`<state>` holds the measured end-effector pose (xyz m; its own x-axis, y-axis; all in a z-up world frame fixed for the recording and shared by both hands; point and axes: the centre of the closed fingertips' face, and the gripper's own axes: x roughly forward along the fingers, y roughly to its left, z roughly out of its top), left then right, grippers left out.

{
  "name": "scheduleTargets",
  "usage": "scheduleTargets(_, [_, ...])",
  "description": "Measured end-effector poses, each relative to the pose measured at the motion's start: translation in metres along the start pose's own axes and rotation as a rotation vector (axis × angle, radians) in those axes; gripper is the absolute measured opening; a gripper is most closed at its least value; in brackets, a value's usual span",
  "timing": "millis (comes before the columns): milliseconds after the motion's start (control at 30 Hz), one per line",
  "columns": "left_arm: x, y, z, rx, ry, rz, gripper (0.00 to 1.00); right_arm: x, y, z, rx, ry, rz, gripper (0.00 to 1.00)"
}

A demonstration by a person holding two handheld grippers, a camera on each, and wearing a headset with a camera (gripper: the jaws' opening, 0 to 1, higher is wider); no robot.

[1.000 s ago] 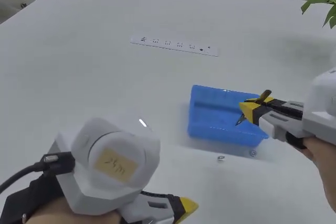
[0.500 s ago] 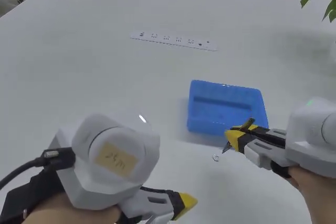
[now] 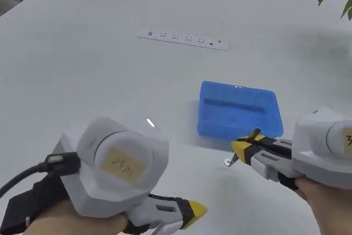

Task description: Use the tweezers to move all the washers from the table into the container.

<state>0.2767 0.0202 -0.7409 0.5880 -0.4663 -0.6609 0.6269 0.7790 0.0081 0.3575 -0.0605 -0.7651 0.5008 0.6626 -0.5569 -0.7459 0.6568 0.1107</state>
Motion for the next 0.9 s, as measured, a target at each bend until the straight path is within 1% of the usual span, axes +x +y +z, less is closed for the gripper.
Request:
scheduleTargets(167, [0.0004, -0.0002, -0.001, 0.002, 0.005, -0.001, 0.93, 0.0035, 0.0006, -0.0022, -0.021, 0.012, 0.0, 0.04])
scheduleTargets(267, [0.0006, -0.0006, -0.0007, 0.0, 0.005, -0.003, 0.93, 0.0043, 0.0012, -0.0041, -0.015, 0.019, 0.005, 0.04])
scheduleTargets(500, [0.0024, -0.002, 0.0006, 0.006, 0.005, -0.008, 0.93, 0.0033, 0.0004, -0.0043, 0.002, 0.003, 0.001, 0.03])
scheduleTargets(700, [0.0045, -0.0045, 0.0027, 0.01, 0.003, -0.015, 0.93, 0.0035, -0.0017, -0.0043, 0.001, 0.011, -0.004, 0.03])
scheduleTargets(800, [0.0045, -0.0037, 0.0022, 0.018, 0.009, -0.013, 0.93, 0.0039, -0.0034, -0.0039, 0.013, 0.016, -0.006, 0.03])
scheduleTargets(833, [0.0042, -0.0031, 0.0024, 0.019, 0.009, -0.011, 0.93, 0.0039, -0.0046, -0.0034, 0.017, 0.02, -0.015, 0.03])
scheduleTargets(900, [0.0032, -0.001, 0.0033, 0.017, 0.007, -0.007, 0.93, 0.0037, -0.0057, -0.0024, 0.005, 0.026, -0.024, 0.03])
